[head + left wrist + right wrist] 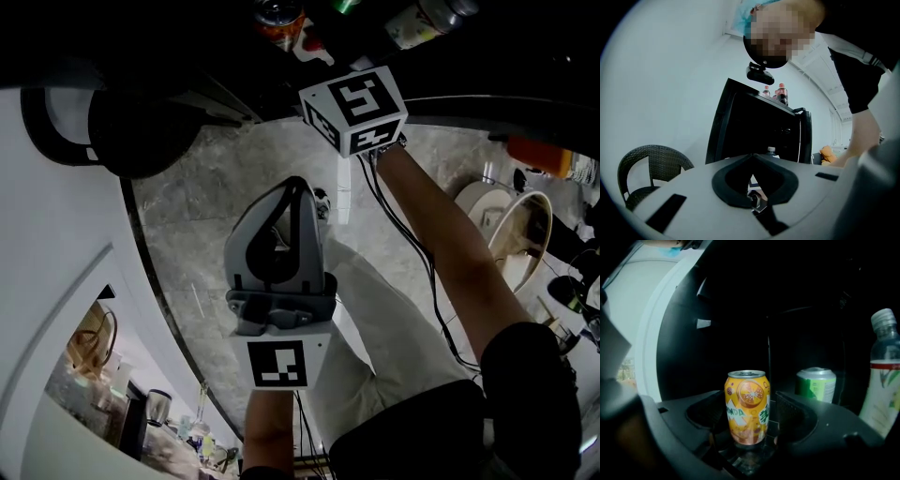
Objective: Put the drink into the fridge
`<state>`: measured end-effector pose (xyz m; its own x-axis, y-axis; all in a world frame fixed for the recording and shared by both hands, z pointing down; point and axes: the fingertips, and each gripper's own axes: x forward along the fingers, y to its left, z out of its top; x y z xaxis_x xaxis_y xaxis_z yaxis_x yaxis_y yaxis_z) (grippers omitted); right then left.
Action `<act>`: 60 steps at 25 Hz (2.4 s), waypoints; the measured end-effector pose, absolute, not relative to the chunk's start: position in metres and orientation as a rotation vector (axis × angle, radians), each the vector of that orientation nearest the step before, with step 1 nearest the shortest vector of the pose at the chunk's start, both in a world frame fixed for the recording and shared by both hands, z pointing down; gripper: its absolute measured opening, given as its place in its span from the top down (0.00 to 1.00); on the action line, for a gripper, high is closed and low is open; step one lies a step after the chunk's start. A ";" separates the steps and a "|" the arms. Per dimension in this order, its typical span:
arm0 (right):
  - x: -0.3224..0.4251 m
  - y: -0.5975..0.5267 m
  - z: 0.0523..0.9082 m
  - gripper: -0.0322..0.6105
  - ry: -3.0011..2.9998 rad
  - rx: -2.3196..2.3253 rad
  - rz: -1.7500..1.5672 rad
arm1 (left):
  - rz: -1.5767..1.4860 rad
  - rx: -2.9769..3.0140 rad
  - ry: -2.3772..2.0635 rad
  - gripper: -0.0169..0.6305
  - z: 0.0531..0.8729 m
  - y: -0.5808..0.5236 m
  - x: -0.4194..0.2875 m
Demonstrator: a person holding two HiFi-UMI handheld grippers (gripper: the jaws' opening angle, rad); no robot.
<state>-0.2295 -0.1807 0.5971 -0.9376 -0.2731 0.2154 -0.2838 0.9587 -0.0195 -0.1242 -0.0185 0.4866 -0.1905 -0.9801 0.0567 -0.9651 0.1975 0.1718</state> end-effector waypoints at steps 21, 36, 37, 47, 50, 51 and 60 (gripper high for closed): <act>-0.118 -0.111 0.568 0.77 -2.847 0.675 0.302 | -0.074 2.092 -2.103 0.96 0.484 0.013 -0.090; -0.015 -0.018 0.518 0.93 -2.800 0.866 0.519 | -0.072 2.116 -2.026 0.96 0.473 0.053 -0.078; -0.012 -0.012 0.508 0.93 -2.819 0.842 0.503 | -0.076 2.129 -2.018 0.96 0.467 0.054 -0.076; -0.006 0.028 0.391 0.93 -2.951 0.760 0.442 | -0.069 2.245 -1.975 0.96 0.382 0.070 -0.057; -0.002 0.032 0.345 0.93 -2.969 0.789 0.453 | -0.054 2.260 -2.000 0.96 0.334 0.074 -0.056; -0.002 0.034 0.333 0.93 -2.974 0.802 0.461 | -0.055 2.263 -2.015 0.96 0.321 0.076 -0.058; -0.029 0.055 0.236 0.93 -3.071 0.728 0.379 | -0.073 2.346 -2.113 0.96 0.219 0.102 -0.081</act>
